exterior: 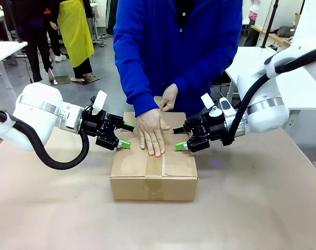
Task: Pack the gift set into the box.
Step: Press and hold the closed box until the human finishes sealing it.
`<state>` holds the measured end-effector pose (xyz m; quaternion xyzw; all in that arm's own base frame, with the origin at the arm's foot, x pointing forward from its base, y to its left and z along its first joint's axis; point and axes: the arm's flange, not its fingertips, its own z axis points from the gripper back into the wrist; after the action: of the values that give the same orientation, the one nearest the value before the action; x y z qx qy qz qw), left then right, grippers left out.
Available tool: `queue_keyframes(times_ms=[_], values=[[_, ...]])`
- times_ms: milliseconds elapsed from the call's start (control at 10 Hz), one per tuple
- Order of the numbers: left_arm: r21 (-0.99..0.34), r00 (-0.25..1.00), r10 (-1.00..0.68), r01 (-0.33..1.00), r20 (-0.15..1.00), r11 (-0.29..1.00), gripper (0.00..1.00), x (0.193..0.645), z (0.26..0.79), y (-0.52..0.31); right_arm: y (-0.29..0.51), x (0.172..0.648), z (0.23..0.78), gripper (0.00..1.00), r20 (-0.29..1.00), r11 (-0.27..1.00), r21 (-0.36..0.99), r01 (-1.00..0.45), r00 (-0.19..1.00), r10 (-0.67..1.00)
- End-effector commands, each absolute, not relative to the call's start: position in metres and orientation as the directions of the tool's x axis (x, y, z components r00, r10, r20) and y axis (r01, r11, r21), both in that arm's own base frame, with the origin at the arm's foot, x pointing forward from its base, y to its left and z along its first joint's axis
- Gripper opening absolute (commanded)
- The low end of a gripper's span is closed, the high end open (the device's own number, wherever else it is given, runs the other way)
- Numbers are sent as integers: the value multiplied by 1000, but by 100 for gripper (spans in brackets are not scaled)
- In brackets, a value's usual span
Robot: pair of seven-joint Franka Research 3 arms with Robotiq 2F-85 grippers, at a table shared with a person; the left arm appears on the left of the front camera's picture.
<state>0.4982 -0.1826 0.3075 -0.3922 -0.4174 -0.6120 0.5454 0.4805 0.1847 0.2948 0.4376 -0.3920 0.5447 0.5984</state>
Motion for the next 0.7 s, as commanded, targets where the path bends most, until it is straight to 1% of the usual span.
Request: queue_keyframes(times_ms=[0, 600], values=[[92, -107, -337, 994, 935, -61, 100, 498, 307, -181, 187, 480, 293, 100, 944, 31, 97, -995, 102, 315], [92, -107, -337, 994, 935, -61, 100, 498, 307, -181, 187, 480, 293, 100, 944, 31, 97, -995, 102, 315]])
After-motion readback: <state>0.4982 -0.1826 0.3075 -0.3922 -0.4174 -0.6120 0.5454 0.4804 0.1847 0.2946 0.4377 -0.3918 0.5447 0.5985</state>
